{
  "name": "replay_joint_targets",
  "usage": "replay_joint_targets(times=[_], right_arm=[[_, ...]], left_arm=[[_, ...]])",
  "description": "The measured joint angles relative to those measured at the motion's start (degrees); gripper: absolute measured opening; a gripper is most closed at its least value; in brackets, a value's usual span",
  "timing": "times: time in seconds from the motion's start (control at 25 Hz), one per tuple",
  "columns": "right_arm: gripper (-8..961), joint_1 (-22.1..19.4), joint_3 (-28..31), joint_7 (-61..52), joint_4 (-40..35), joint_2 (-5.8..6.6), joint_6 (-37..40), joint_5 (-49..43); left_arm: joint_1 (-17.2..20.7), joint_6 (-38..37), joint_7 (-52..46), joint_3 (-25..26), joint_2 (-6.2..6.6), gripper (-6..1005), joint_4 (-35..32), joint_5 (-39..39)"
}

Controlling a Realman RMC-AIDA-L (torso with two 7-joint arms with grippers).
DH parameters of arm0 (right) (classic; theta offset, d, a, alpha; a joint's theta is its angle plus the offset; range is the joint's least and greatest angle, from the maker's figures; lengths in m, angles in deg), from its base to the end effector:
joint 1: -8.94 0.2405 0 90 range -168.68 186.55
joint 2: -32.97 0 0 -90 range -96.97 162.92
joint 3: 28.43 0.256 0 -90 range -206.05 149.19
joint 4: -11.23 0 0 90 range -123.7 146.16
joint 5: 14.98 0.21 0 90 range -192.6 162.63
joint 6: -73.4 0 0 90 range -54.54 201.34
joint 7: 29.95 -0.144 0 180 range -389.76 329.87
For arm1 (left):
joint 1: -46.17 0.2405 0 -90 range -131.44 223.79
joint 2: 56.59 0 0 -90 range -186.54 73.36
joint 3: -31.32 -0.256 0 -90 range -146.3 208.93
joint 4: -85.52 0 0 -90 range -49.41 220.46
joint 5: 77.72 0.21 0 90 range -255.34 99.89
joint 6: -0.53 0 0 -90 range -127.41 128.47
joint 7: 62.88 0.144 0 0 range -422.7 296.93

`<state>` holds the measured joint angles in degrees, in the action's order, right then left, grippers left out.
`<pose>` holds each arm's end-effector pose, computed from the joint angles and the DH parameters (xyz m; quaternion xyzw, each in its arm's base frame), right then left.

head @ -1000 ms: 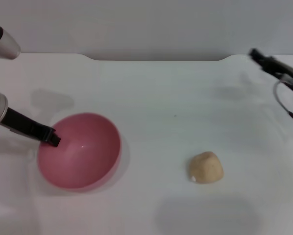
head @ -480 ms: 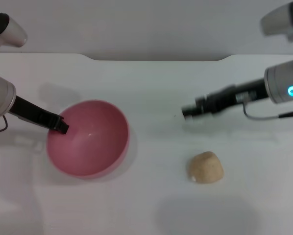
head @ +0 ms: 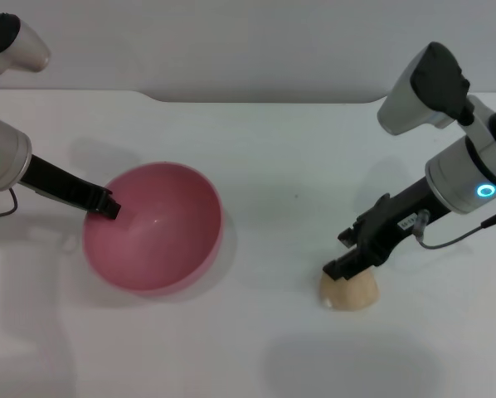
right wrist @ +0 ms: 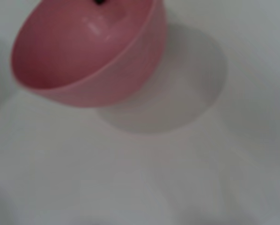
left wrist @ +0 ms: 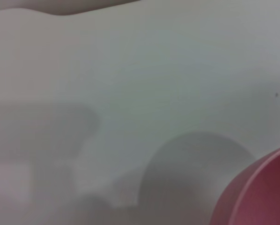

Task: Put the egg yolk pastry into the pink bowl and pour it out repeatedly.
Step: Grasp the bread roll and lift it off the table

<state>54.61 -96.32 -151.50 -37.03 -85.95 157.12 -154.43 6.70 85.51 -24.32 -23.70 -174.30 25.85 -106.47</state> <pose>0.1925 0.3745 -0.0390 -0.9572 0.2627 -0.1114 0.0482 -0.2400 0.3854 0.0339 -0.8581 -0.4646 0.0940 0.1977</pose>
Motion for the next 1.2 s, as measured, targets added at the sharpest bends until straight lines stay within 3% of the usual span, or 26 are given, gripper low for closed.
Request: replay_joint_targets(times=[0.36,0.8,1.04,1.2], right_arm=[[634,0.19,-0.95,-0.72,-0.59,0.05,5.31,-1.76],[633,0.57,-3.07,-2.28,-0.66,-0.04,4.40,-5.45],[633,0.32,-8.11,-3.32,-0.36,-0.29,1.11,-5.92],[584,0.28,-10.02,-3.60,-0.62,-0.42,-0.20,-5.93]], left_arm=[[-0.48,-0.24,0.10,0.01,0.01,-1,-0.05,0.01],[-0.96,-0.43,0.26,0.00,0.11,0,-0.09,0.07],[-0.96,-0.46,0.28,0.00,0.12,0,-0.09,0.10],[-0.96,-0.49,0.27,0.01,0.12,-1,-0.09,0.08]])
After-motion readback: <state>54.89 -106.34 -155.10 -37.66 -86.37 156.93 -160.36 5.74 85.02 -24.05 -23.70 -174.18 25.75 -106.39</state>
